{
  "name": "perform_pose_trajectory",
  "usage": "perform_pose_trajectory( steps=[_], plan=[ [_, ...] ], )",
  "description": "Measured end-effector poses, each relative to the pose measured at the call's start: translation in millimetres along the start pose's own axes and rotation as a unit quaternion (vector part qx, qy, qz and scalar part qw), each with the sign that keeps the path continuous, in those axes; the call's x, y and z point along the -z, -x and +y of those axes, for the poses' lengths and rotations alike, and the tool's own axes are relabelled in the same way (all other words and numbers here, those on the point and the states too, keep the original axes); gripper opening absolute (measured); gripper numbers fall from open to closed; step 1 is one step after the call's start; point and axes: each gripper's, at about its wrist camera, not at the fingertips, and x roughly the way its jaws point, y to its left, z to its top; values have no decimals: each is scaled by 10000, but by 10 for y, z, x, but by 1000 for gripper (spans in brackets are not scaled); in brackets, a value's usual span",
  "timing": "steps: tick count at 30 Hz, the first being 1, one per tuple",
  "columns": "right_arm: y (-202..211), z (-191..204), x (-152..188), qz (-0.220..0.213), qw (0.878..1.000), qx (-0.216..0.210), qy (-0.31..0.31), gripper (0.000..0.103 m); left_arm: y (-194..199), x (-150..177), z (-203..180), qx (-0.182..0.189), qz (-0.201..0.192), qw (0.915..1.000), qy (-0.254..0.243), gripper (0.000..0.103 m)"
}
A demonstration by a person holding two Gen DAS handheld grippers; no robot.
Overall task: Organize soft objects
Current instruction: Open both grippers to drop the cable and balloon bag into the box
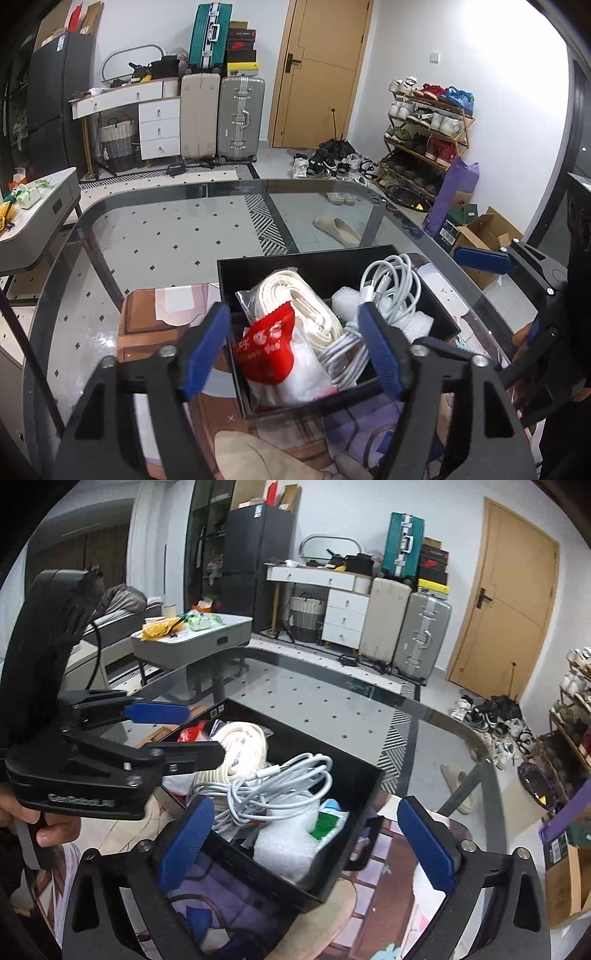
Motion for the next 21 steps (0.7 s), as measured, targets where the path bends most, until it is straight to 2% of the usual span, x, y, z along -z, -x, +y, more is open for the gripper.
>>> perform_pose_trajectory(
  steps=[3, 5, 6, 15, 21],
  plan=[
    [110, 19, 45, -86, 9999, 44, -103, 102, 129, 30, -3, 70, -134, 9999, 30, 85],
    [179, -9, 78, -165, 9996, 53, -216, 102, 210, 57, 5, 51, -240, 9997, 48, 101],
    [204, -30, 84, -193, 9994, 57, -268, 102, 266, 74, 1, 23, -333, 9994, 45, 102],
    [488, -104, 205, -541, 9962, 141, -664, 102, 529, 196, -39, -247, -661, 9973, -196, 103],
    [641, -12, 321, -764, 9944, 193, -700, 102, 573, 345, -29, -334, -710, 9968, -166, 103]
  ],
)
